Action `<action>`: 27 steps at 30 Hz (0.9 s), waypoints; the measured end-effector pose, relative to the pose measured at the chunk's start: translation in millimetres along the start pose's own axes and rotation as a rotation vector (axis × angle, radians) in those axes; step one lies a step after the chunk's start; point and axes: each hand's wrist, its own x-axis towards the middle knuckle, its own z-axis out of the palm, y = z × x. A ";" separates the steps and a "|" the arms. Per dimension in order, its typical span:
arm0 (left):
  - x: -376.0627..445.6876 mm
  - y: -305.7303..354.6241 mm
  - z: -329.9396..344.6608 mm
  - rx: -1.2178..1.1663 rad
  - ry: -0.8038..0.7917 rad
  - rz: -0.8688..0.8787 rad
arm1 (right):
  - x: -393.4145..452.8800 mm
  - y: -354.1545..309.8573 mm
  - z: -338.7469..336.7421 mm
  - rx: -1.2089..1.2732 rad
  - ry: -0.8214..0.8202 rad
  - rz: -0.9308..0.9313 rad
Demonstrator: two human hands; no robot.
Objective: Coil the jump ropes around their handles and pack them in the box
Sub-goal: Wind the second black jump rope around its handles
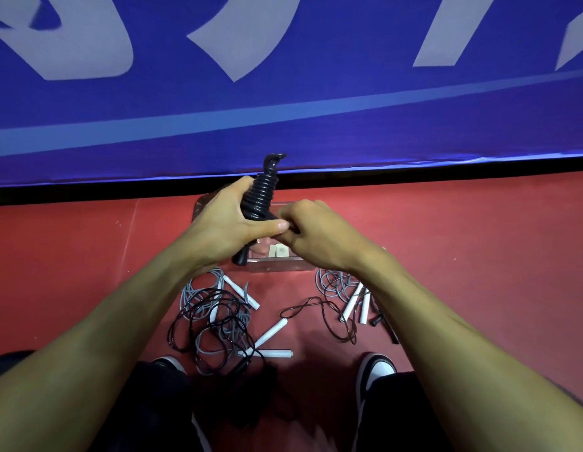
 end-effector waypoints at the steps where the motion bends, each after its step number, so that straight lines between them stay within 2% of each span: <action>1: 0.1 -0.8 -0.7 0.037 0.003 0.011 | -0.2 -0.1 0.1 -0.002 0.010 -0.009; 6: -0.5 -0.1 0.9 0.151 0.056 0.024 | -0.6 3.6 -1.2 0.016 0.020 0.077; 8: -1.6 1.3 2.9 0.039 0.004 -0.006 | 0.4 6.6 -0.1 0.035 0.027 0.095; 11: -1.3 3.7 5.0 -0.259 -0.072 -0.075 | 1.0 11.0 0.3 0.041 0.048 0.105; 12: -0.7 3.3 4.6 -0.271 -0.078 -0.063 | 0.7 11.1 0.0 0.036 0.047 0.106; 16: -0.5 1.4 2.9 -0.075 -0.006 0.026 | 0.5 10.4 0.1 0.013 0.049 0.125; 19: -0.6 2.2 3.4 -0.111 0.081 0.010 | 0.0 11.9 0.9 -0.007 0.080 0.156; 22: 0.9 0.6 0.7 -0.168 0.108 -0.064 | -1.8 10.6 -0.2 -0.047 0.036 0.161; 27: 1.1 -4.1 -1.3 -0.032 0.157 -0.025 | -1.0 2.7 -5.3 -0.004 0.027 0.066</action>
